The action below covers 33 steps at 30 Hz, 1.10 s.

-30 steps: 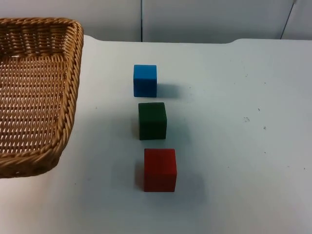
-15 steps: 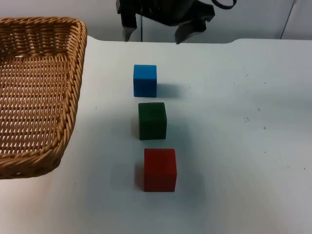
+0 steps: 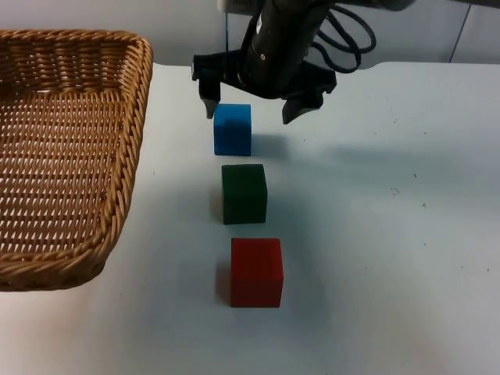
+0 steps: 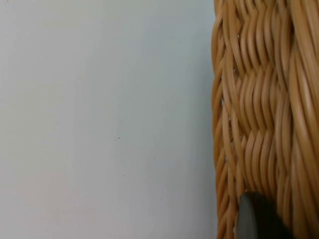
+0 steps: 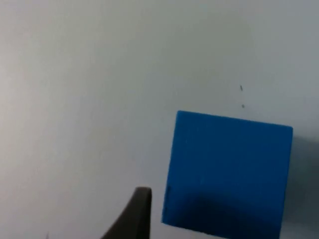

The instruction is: Pick up the basket with the left hand and place the blue cube into the basket with the right hand.

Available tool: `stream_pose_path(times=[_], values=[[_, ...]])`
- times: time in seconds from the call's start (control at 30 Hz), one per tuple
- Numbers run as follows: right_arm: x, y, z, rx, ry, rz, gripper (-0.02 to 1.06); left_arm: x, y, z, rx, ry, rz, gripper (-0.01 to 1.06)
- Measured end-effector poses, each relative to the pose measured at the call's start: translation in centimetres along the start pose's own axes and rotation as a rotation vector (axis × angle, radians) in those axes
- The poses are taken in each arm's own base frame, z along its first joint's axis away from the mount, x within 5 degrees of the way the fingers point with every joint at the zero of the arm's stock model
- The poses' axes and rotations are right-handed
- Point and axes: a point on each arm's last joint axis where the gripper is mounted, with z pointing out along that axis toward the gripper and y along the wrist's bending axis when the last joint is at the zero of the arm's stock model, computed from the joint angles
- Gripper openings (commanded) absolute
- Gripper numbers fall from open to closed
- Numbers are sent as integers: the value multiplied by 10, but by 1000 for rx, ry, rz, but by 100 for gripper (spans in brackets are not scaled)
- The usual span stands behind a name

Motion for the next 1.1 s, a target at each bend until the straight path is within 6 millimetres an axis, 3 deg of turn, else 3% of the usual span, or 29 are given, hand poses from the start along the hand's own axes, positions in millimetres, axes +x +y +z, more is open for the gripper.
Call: stream_pose_path(times=[0.33,0.63,0.87,0.93,1.03,1.07,1.1], values=[[5,0,23,-17,-24,34,88,0,0,0,-2,-5,-1,0],[7,0,29,-21,-26,84,77,-1,0,0,5,-14,-9,0],[5,1,32,-44,-67,92,75,-1,0,0,5,-14,-8,0],[4,2,32,-48,-74,92,70,-1,0,0,5,-14,-8,0],[3,2,32,-52,-80,102,51,-1,0,0,5,-14,-8,0],[3,2,32,-52,-82,109,51,-1,0,0,5,-14,-8,0],[3,2,32,-51,-82,111,44,-1,0,0,5,-14,-8,0]])
